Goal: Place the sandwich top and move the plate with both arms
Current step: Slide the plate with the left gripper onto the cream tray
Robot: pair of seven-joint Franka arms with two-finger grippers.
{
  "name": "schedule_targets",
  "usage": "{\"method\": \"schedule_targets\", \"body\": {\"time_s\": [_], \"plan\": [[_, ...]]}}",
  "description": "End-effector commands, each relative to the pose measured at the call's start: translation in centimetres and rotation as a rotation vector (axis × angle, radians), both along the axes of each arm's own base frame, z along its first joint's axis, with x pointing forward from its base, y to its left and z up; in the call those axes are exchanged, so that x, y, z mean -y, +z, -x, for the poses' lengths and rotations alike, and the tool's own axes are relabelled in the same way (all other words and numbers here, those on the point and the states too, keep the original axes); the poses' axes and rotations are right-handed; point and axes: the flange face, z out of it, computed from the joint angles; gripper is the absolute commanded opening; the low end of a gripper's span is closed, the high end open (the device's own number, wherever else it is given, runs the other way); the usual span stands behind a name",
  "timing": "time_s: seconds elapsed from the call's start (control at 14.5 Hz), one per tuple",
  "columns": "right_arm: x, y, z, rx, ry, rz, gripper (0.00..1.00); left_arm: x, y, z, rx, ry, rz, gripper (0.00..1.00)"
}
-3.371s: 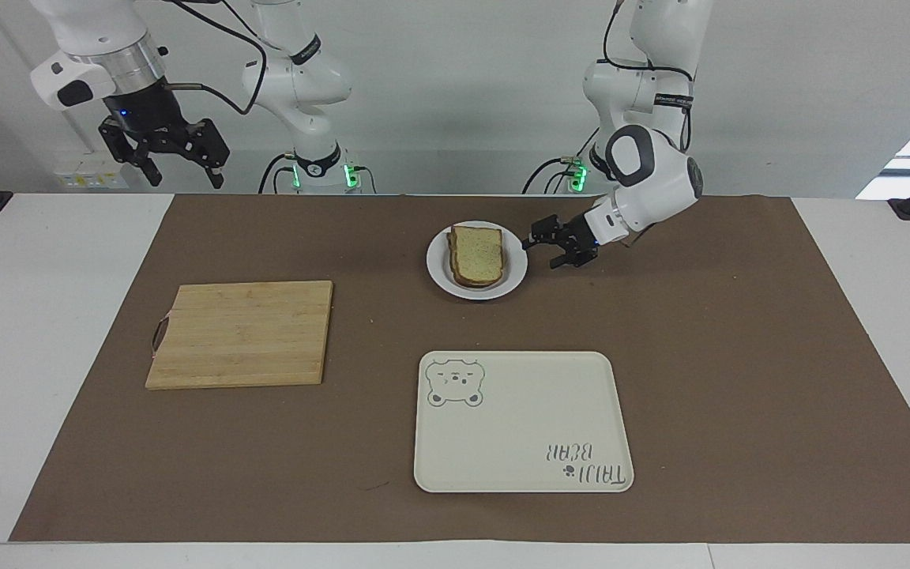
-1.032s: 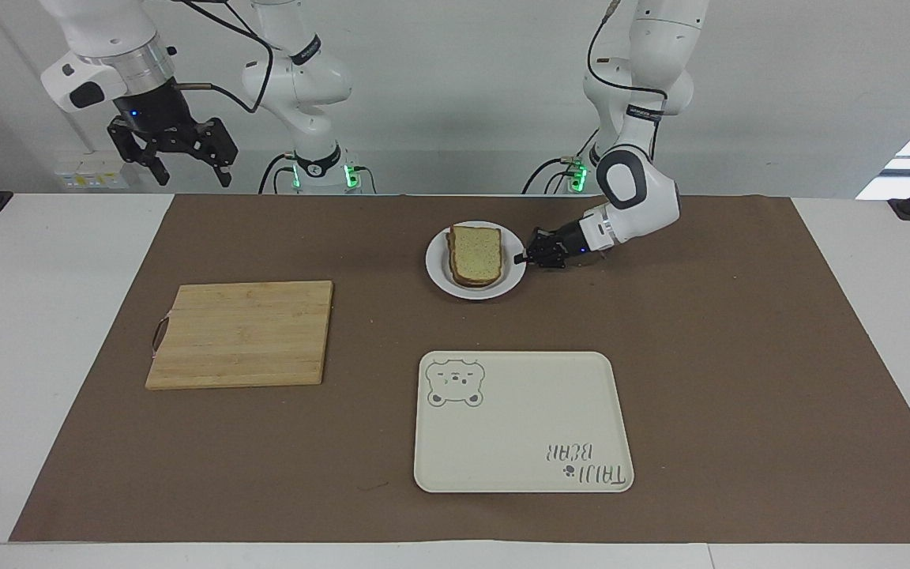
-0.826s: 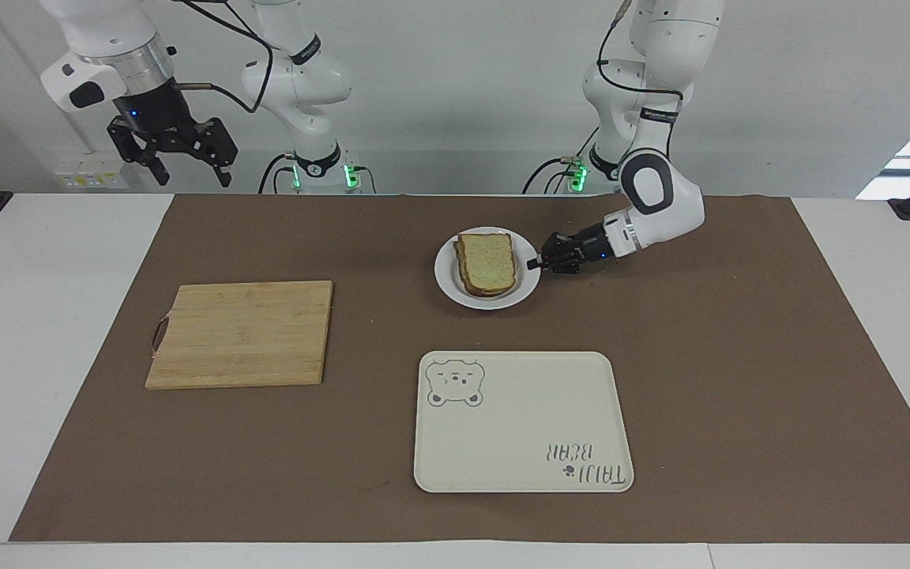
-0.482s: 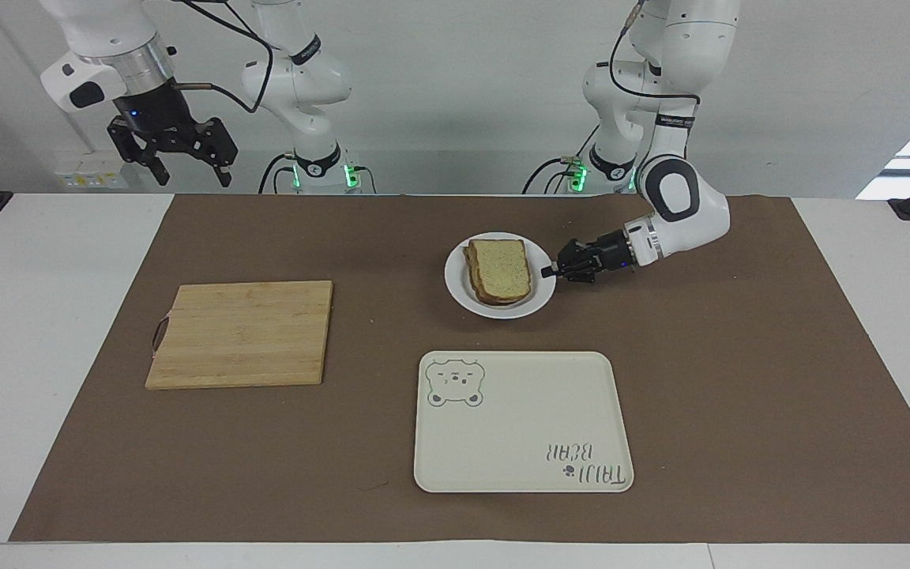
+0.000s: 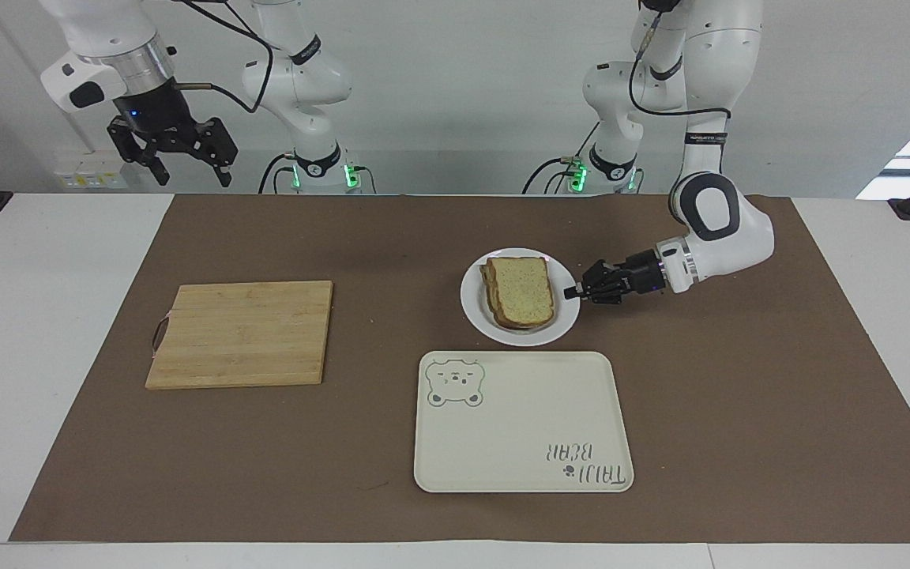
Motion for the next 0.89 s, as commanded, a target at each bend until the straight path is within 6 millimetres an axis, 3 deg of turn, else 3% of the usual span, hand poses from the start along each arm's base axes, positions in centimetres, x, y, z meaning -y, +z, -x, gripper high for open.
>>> {"method": "schedule_targets", "body": {"time_s": [0.0,0.14,0.48,0.83], "plan": [[0.3,0.4,0.3,0.001,0.024,0.008,1.0,0.4,-0.1,-4.4,-0.033,-0.032,-0.033,0.0],[0.3,0.4,0.3,0.001,0.024,0.008,1.0,-0.2,-1.6,-6.3,-0.036,-0.022,-0.03,0.0],[0.3,0.4,0.3,0.001,0.024,0.008,1.0,1.2,-3.4,-11.0,0.004,-0.027,-0.017,0.0],[0.3,0.4,0.3,0.001,0.024,0.008,1.0,1.7,-3.4,-12.4,0.013,-0.016,-0.017,0.0]]}}
